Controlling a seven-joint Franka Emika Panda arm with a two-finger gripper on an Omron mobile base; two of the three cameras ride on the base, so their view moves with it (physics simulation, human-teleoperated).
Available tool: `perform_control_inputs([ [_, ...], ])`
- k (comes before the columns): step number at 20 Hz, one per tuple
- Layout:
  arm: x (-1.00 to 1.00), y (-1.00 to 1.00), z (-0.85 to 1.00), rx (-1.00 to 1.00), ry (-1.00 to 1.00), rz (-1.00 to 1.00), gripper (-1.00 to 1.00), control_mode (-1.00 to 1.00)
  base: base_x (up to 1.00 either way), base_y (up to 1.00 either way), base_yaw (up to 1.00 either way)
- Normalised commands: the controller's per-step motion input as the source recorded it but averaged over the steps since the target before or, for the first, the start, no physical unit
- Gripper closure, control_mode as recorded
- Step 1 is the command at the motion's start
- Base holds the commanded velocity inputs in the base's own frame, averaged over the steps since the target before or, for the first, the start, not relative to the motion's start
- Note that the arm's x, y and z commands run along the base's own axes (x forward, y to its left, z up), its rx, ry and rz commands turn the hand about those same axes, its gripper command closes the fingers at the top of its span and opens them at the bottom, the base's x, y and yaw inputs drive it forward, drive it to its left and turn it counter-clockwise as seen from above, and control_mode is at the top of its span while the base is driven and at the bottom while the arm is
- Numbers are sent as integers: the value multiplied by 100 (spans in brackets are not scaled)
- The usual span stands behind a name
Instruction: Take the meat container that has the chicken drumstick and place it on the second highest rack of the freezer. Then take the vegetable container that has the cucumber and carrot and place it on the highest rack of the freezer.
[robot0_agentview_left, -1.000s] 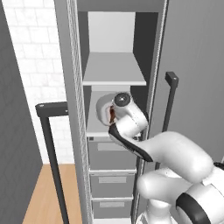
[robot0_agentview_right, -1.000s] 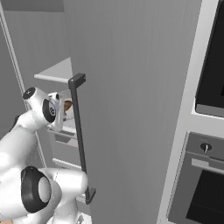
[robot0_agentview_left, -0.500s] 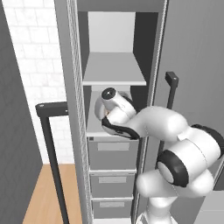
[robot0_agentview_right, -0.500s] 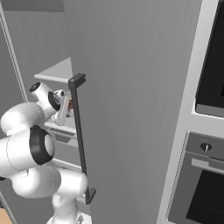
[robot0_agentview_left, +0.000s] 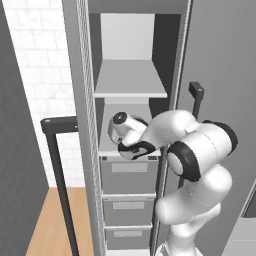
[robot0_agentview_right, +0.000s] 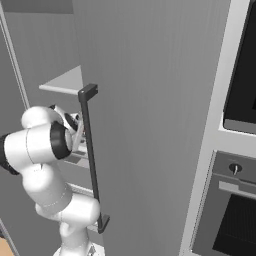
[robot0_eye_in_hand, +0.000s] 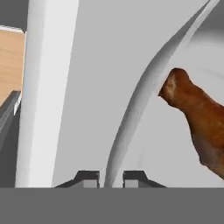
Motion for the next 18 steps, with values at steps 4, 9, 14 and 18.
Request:
perform_control_inputs([
  [4, 25, 0, -59, 0, 0, 0, 100, -100, 0, 0, 0],
  [9, 12, 0, -17, 0, -6, 0, -100, -100, 0, 0, 0],
  [14, -22, -3, -10, 7, -24, 0, -100, -100, 0, 0, 0],
  [18, -82, -15, 46, 24, -28, 1, -100, -100, 0, 0, 0],
])
